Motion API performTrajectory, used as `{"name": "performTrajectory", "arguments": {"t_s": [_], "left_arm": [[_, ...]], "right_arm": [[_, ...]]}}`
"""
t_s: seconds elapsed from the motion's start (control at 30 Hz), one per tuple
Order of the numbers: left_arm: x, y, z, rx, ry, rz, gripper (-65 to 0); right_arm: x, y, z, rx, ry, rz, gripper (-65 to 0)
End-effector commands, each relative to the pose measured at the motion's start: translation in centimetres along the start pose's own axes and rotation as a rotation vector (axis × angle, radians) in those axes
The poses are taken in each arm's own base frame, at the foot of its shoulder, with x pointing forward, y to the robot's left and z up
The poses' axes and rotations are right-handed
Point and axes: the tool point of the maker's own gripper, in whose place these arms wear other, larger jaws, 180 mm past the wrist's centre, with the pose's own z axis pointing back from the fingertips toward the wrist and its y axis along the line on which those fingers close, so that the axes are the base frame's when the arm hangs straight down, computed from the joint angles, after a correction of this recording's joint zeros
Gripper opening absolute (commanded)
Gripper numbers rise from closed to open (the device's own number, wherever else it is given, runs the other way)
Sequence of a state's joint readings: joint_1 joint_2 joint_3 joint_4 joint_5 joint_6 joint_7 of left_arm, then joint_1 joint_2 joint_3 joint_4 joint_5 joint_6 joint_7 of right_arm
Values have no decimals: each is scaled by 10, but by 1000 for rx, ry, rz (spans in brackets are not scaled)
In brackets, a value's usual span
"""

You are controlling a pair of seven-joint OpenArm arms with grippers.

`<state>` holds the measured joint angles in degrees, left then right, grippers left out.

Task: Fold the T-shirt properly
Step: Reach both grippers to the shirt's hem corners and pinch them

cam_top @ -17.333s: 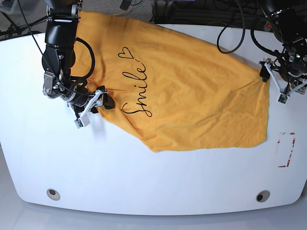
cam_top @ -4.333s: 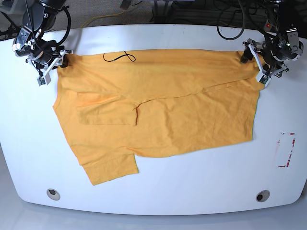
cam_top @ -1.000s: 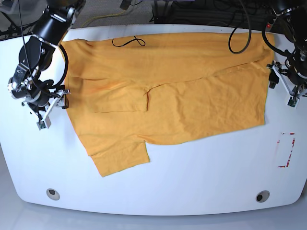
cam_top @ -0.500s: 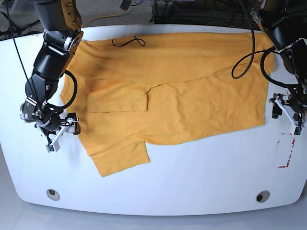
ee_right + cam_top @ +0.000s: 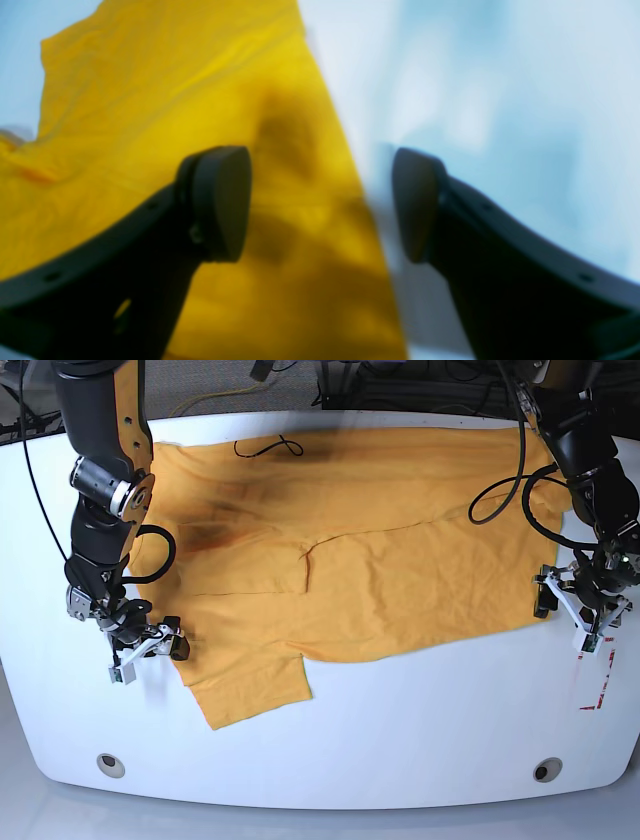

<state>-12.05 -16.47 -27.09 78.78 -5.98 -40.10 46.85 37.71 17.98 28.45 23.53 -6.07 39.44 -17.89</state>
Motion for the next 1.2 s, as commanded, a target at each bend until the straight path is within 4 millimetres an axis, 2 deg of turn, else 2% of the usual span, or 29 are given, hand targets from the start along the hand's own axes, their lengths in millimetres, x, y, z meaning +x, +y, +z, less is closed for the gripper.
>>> {"name": "performTrajectory", "arguments": {"t_s": [0.0, 0.03, 0.13, 0.4, 0.47, 0.53, 0.6, 0.63, 0.77, 0.97, 1.17], "left_arm": [[20, 5, 4, 12, -61, 0, -192], [20, 5, 4, 12, -61, 0, -192], [16, 4, 2, 8, -54, 6, -192], [2, 4, -6, -12, -10, 34, -190], [-6, 10, -7, -10, 14, 42, -185], [-14, 9, -12, -22, 36, 59, -150], [-8, 11, -17, -33, 31, 80, -110], [-8, 11, -19, -37, 33, 87, -103], [-13, 12, -28, -47, 52, 141, -90], [-7, 14, -39, -52, 53, 212, -89], [0, 8, -56, -97, 43, 282, -89]], "right_arm": [[22, 6, -1, 12, -33, 25, -227], [20, 17, -7, 32, -30, 25, -227], [27, 33, -14, 60, -41, 26, -227], [24, 41, -18, 76, -41, 18, -244], [23, 48, -21, 88, -39, 18, -330], [23, 49, -21, 89, -40, 18, -434], [23, 49, -21, 89, -40, 18, -539], [23, 49, -21, 89, -40, 18, -556], [23, 51, -22, 91, -36, 27, -569], [18, 59, -26, 103, -5, 75, -569], [17, 61, -27, 107, -1, 81, -569]]}}
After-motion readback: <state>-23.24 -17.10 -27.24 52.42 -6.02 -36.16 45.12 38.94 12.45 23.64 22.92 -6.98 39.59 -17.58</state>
